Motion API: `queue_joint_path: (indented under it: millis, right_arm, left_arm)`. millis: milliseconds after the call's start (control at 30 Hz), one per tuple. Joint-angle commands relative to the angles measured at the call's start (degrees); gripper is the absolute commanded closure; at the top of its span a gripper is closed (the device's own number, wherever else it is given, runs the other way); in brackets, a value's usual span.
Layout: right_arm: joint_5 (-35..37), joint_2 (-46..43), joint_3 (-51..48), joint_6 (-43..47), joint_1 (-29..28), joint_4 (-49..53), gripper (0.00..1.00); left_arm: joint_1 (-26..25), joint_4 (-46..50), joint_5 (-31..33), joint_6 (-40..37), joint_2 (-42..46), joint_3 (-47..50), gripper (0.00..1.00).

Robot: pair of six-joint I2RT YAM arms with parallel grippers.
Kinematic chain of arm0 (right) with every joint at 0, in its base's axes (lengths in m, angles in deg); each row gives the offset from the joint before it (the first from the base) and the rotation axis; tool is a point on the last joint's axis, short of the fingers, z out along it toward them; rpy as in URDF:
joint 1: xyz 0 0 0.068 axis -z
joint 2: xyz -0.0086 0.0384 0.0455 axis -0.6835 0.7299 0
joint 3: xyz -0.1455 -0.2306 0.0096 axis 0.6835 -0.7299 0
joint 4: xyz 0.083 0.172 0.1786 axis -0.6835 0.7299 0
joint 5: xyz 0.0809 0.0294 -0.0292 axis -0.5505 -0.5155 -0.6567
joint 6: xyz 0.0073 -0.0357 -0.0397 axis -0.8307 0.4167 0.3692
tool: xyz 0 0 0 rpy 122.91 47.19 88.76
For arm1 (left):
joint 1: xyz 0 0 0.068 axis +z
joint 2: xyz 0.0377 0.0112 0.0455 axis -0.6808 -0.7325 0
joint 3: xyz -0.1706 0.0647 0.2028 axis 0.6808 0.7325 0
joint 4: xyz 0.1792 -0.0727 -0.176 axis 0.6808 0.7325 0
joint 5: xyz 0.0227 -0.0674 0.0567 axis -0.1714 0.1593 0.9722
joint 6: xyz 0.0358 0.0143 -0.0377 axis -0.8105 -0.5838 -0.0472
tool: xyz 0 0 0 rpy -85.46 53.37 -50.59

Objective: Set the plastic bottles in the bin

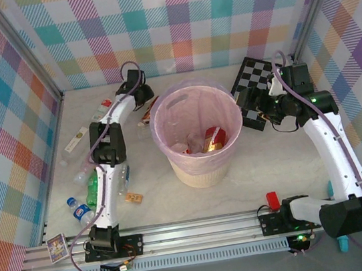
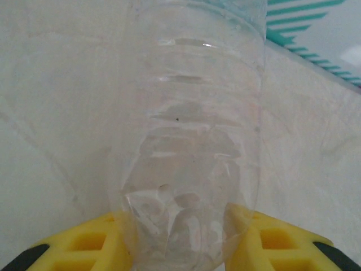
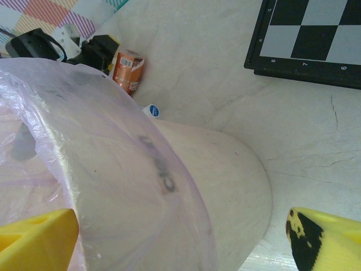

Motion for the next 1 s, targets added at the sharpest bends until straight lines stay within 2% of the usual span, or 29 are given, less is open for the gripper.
queue_joint_path:
  millis: [0, 100, 367, 567, 867, 967]
  right_arm:
    - [-1.38, -1.12, -0.22, -0.95, 0.38, -1.12, 0.06]
    - [-2.78, -0.82, -0.04, -1.36, 0.42, -2.27, 0.06]
    - [-5.17, 2.03, 3.45, -1.27, 0.38, -3.67, 0.06]
    - [-4.11, 3.79, 6.76, -0.58, 0.38, -3.51, 0.06]
    - [-3.25, 6.11, 8.77, 0.05, 0.38, -3.49, 0.06]
    - [-3.14, 6.39, 8.95, 0.04, 0.38, -3.45, 0.06]
  left_arm:
    - [0.38, -5.68, -2.55, -1.62, 9.61, 6.34, 0.65]
    - [0.47, -10.22, -4.64, -2.33, 15.34, 12.45, 0.65]
    - [1.12, -9.1, -9.71, -7.06, 29.65, 19.42, 0.64]
    - [3.55, 2.11, -16.36, -10.96, 37.85, 15.91, 0.64]
    - [3.16, 11.04, -30.19, -17.72, 49.29, 14.66, 0.63]
    - [1.46, 14.73, -32.46, -20.36, 52.29, 14.04, 0.63]
